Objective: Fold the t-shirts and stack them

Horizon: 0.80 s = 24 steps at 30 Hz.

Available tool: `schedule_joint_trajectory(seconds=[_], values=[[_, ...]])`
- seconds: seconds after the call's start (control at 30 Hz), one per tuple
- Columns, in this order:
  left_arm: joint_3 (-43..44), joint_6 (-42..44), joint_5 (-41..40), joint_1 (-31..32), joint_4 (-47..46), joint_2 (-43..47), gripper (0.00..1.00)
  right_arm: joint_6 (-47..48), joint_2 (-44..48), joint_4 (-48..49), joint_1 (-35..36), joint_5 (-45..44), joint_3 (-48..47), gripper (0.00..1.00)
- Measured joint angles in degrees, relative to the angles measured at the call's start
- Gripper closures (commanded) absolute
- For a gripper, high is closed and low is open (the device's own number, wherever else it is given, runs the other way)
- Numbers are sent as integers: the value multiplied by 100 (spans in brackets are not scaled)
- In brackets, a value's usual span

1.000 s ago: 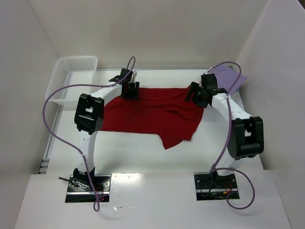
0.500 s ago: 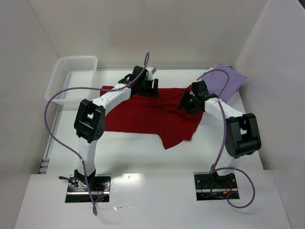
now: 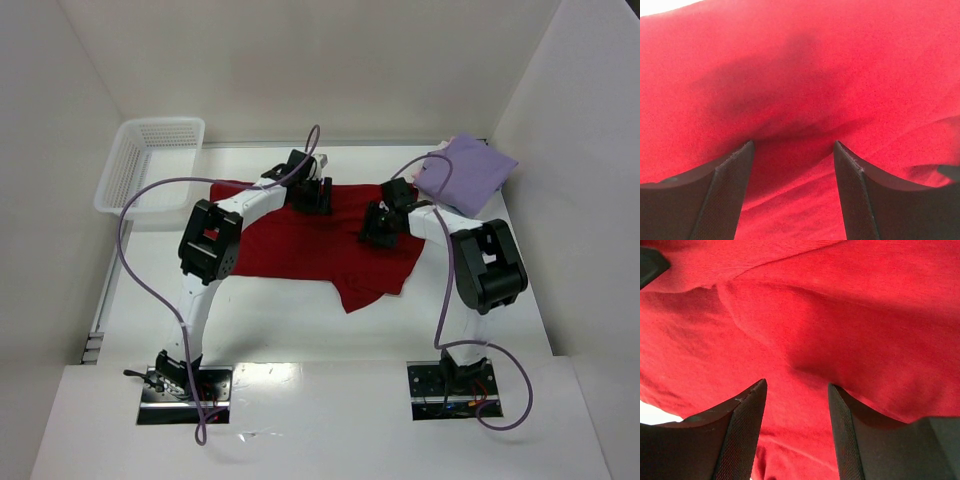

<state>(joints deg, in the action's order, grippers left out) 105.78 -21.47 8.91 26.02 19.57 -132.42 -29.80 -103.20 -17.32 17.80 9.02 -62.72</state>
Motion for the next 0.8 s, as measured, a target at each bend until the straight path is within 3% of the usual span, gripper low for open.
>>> schedule_joint_trajectory(seconds=[0.8], values=[[39, -151, -323, -7, -39, -70, 27, -232, -970, 170, 162, -748, -1121, 42]])
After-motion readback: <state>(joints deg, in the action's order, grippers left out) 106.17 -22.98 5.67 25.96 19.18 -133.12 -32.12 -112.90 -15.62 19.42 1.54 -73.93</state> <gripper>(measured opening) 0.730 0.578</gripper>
